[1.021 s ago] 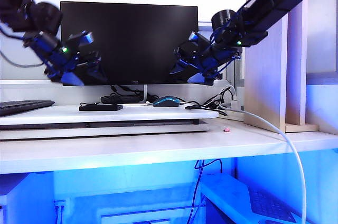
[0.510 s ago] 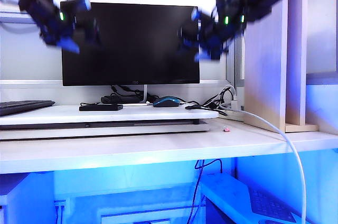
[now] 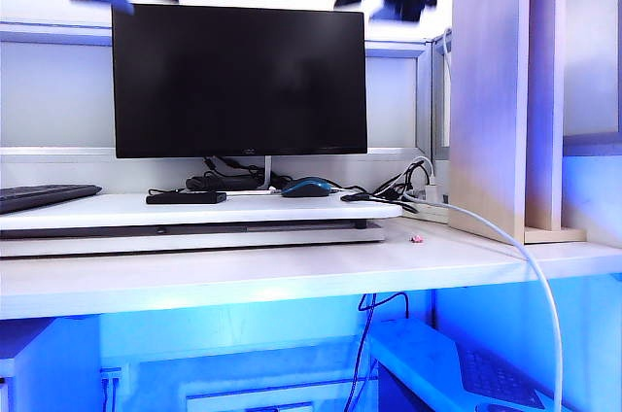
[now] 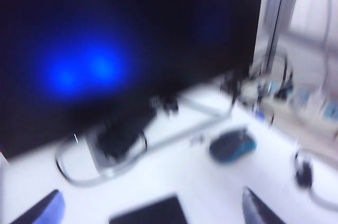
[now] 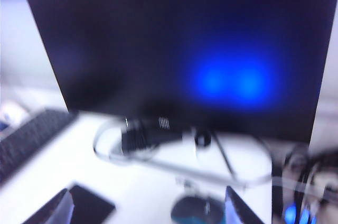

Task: Unplug the data cable of the portable hard drive.

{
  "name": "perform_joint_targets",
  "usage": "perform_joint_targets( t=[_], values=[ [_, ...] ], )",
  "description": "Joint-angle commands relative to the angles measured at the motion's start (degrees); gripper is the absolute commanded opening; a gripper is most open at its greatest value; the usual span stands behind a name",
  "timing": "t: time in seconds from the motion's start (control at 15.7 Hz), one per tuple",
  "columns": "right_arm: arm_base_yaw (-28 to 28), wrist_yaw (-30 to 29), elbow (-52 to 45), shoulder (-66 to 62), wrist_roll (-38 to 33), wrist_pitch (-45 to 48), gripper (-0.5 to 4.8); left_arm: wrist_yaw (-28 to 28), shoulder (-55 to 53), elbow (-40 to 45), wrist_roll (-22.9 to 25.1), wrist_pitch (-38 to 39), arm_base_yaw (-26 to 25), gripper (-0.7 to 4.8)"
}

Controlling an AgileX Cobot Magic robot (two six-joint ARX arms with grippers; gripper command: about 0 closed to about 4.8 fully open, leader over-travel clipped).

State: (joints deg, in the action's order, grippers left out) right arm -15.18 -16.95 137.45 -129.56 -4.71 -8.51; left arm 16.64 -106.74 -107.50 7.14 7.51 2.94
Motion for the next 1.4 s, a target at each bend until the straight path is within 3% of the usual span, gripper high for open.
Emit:
perform_joint_targets(
  t=[0.06, 0.13, 0.57, 0.89, 1.4],
  values=[
    [-0.1, 0.3, 0.4, 4.8, 0.3, -1.4, 3.74, 2.6, 4.7, -0.2, -0.5, 0.6, -0.1, 4.41],
    [-0.1, 0.3, 0.4, 6.3, 0.3, -2.4, 3.74, 2.7, 6.8, -0.2, -0.5, 2.2, -0.1, 4.21],
    [-0.2, 0.3, 0.4, 15.9, 0.3, -8.0, 3.74, 2.7, 15.9, -0.2, -0.5, 10.5, -0.1, 4.21],
    [-0.2, 0.1, 0.4, 23.8, 0.5, -14.4, 3.74, 6.8, 22.3, -0.2, -5.7, 12.3, -0.2, 4.21],
    [-0.2, 0.2, 0.4, 32.6, 0.5, -27.1, 3.74, 6.6, 29.9, -0.2, -5.4, 24.7, -0.2, 4.2]
  ],
)
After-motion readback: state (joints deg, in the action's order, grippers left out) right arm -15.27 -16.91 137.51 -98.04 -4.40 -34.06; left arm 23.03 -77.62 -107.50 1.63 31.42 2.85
